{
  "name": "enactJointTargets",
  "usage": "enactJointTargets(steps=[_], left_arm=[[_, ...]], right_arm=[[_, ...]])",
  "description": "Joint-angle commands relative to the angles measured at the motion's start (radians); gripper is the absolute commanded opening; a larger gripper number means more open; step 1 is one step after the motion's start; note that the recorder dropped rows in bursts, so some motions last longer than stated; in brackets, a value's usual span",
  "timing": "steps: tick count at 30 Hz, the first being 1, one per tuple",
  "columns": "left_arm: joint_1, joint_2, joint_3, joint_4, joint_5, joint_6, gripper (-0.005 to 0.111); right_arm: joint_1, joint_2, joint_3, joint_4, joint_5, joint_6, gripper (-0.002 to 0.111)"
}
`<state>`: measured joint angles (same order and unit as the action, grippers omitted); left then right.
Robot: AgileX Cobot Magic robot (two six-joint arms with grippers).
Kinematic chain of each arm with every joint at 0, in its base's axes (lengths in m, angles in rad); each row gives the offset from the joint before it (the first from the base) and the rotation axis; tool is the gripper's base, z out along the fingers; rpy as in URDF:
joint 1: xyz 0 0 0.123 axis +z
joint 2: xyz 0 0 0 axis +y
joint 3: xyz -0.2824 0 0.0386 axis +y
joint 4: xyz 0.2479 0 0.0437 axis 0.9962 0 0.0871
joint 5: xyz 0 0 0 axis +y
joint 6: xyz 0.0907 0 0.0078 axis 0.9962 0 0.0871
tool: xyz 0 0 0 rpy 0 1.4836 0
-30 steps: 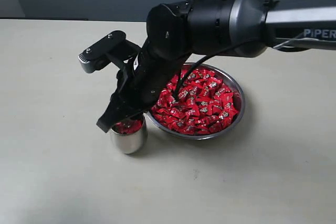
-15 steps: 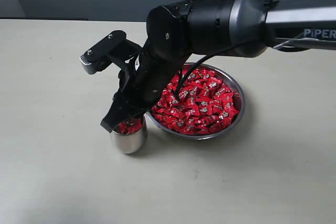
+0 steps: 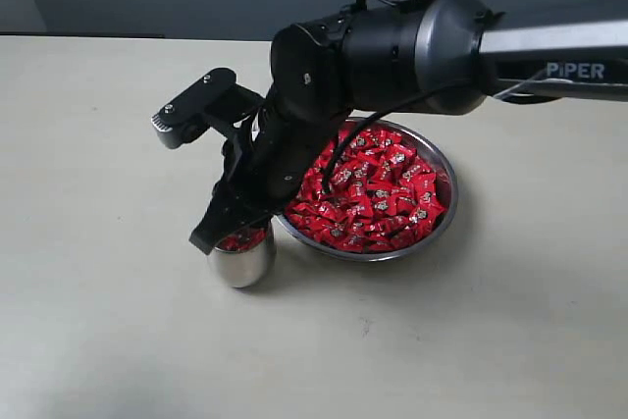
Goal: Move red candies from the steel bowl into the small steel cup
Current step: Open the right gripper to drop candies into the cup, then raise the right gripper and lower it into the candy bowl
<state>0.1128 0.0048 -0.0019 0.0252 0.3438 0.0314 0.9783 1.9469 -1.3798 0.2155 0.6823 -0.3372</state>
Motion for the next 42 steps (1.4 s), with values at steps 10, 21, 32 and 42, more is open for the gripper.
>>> enactJointTargets(steps=[10,21,32,42], left_arm=[[-0.005,-0.005,0.002,0.002,-0.010,-0.002,0.000],[-0.005,-0.005,0.002,0.002,-0.010,-0.002,0.000],[-0.005,-0.005,0.002,0.002,-0.010,-0.002,0.000],[-0.005,-0.005,0.002,0.002,-0.010,-0.002,0.000]], right_arm=[[0.000,-0.001,-0.001,-0.065,-0.004,0.038,0.047],[0.002,-0.004,-0.001,-0.006,0.021,0.060,0.047],[0.011,-0.022,-0.001,0.035,0.048,0.060,0.047],[0.007,-0.069,-0.003,-0.080,0.038,0.075,0.047]])
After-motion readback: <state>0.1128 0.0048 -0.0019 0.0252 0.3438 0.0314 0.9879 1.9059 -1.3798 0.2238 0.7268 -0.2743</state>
